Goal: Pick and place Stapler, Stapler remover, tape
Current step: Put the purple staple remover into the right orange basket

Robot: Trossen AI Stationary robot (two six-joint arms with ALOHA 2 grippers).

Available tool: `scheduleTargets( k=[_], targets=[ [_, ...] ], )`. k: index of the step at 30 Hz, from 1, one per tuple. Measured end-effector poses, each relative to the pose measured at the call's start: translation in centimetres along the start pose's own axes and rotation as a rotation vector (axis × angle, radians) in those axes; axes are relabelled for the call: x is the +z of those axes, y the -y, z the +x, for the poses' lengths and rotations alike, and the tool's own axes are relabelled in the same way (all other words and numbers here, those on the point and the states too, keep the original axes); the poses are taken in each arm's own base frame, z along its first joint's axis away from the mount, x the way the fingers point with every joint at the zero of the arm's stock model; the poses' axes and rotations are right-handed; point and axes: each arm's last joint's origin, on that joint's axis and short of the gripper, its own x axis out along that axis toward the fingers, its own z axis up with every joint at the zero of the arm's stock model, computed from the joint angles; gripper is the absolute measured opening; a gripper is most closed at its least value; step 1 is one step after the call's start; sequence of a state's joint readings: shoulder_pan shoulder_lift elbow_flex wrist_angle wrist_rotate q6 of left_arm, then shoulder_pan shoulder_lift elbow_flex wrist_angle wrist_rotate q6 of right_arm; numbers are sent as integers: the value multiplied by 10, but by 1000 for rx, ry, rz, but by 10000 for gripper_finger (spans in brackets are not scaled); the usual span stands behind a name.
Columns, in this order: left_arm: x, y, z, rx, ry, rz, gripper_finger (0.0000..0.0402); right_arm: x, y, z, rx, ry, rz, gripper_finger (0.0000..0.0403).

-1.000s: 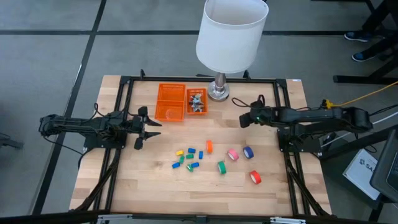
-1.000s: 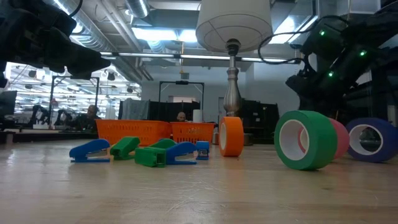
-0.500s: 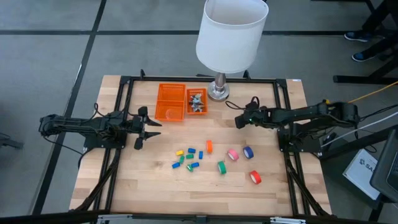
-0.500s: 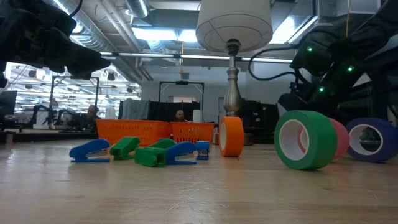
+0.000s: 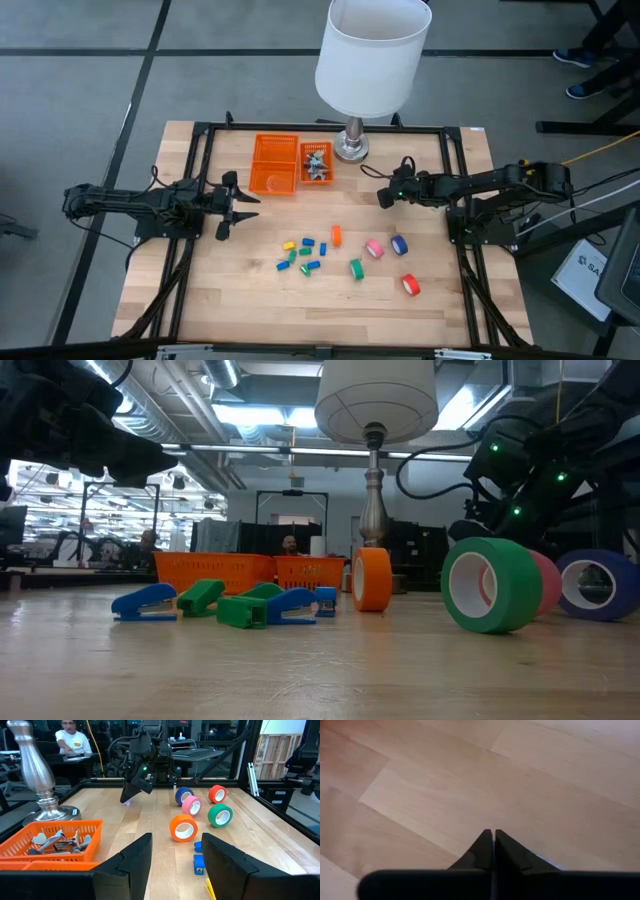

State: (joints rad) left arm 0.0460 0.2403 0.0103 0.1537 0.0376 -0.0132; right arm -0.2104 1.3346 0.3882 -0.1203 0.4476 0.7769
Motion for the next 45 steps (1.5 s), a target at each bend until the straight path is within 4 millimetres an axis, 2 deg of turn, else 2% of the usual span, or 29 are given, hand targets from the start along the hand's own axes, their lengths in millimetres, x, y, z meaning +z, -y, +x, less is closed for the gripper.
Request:
scheduleTargets(
  k=[6,10,24,38,45],
  targets=[
    [0,0,0,0,0,0,169,1,-2,0,25,4,9,17],
    [0,0,0,0,0,0,169,4,-6,0,75,23,6,6],
    [0,0,0,0,0,0,169,26,-28,-7,384,186,48,5],
    [0,0,0,0,0,0,169,67,-68,-40,520,360,-96,5],
    [0,0,0,0,0,0,169,89,-83,-55,539,456,-188,5]
  ],
)
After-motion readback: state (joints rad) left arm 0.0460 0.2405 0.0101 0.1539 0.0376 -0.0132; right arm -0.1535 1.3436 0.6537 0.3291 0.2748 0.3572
